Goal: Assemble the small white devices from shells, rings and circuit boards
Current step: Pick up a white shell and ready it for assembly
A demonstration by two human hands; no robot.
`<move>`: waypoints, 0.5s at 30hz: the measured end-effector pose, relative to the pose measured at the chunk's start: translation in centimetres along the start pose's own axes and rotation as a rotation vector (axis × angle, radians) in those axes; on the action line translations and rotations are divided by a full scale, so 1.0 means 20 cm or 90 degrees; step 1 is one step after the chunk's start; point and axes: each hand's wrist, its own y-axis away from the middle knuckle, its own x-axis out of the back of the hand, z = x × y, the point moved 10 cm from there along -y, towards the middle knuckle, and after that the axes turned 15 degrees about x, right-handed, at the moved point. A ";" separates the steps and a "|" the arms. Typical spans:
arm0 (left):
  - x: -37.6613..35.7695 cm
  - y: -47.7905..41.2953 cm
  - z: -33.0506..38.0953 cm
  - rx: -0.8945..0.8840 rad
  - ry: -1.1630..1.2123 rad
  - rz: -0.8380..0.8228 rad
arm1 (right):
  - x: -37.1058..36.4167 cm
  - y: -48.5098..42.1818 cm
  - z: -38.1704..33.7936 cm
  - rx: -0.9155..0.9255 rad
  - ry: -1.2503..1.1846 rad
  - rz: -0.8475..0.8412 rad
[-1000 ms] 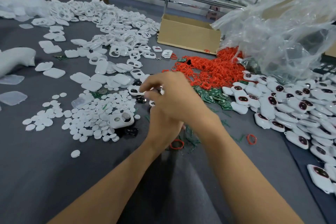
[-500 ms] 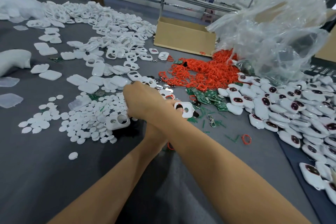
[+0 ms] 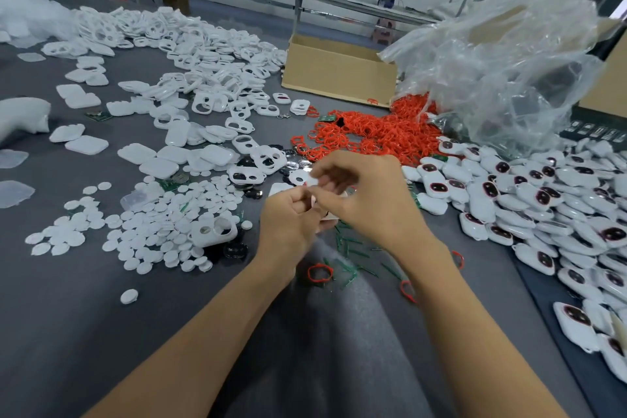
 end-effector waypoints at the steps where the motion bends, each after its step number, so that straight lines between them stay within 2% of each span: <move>1: 0.00 0.00 -0.01 0.011 0.026 -0.010 | 0.04 0.04 0.05 -0.012 0.003 0.019; 5: -0.01 0.00 -0.02 0.046 0.063 -0.013 | 0.07 0.14 0.17 -0.046 0.026 0.030; 10: 0.00 0.00 -0.04 0.063 0.059 -0.009 | 0.04 0.17 0.17 0.010 0.115 0.012; 15: -0.01 0.00 -0.04 0.067 0.051 -0.022 | 0.01 0.17 0.20 -0.005 0.139 0.003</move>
